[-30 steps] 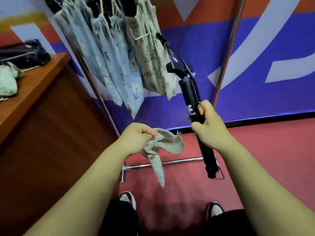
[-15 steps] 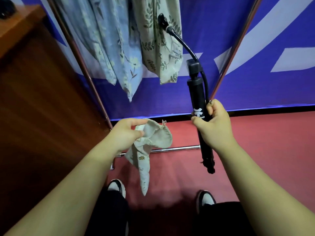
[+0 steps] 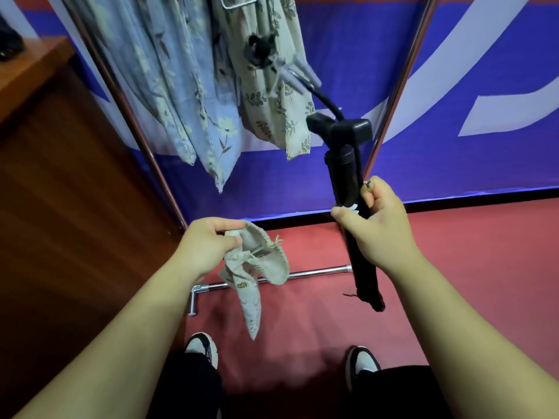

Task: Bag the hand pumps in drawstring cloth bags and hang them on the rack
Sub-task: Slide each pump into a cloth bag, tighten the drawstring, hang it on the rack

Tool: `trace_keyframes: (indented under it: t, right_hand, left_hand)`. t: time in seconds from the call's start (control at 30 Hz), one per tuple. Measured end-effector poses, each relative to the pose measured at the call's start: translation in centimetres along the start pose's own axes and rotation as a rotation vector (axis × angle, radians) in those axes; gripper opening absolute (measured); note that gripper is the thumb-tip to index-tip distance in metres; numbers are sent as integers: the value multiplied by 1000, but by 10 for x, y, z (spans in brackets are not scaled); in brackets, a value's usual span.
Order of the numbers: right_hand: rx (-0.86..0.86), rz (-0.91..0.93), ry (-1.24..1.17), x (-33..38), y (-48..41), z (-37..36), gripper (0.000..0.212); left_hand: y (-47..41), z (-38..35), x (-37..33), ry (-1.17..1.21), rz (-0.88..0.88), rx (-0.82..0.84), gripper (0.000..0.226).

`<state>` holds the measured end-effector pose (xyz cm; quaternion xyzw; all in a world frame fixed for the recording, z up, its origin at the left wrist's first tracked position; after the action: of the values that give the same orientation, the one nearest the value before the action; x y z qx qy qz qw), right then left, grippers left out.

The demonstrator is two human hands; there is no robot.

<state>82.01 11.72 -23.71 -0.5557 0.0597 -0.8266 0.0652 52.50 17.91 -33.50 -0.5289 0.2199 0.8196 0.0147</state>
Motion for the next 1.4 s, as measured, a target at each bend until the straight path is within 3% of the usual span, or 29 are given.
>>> trace_keyframes:
  t: [0.1, 0.3, 0.4, 0.5, 0.83, 1.07, 1.2, 1.4]
  right_hand:
    - [173, 1, 12, 3, 5, -4, 53]
    - [389, -84, 300, -20, 11, -13, 45]
    - [423, -125, 538, -36, 7, -20, 32]
    - [464, -170, 623, -49, 6, -28, 26]
    - [482, -157, 693, -49, -1, -37, 24]
    - [501, -184, 544, -55, -5, -42, 29]
    - [531, -236, 583, -64, -6, -46, 28]
    - [582, -321, 754, -75, -3, -47, 27]
  left_hand:
    - [1, 1, 4, 4, -10, 16, 43]
    - [1, 16, 13, 44, -21, 20, 40]
    - [1, 18, 16, 6, -10, 33, 43]
    - [-2, 19, 23, -37, 36, 61, 44]
    - [-12, 30, 38, -33, 116, -61, 58]
    - [-21, 21, 45, 7, 110, 44, 32]
    - [-24, 22, 47, 6, 107, 81, 64]
    - [-17, 20, 32, -190, 79, 113, 74]
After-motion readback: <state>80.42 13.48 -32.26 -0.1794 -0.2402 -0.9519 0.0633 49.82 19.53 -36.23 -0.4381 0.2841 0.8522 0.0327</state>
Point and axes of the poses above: each hand's wrist, its own y-axis away from the middle knuckle, its own z-axis out of the back of the hand, x = y × z, the point moved 8 cm from there along -y, towards the middle knuckle, and after that the axes turned 15 degrees about x, right-handed, at the moved point
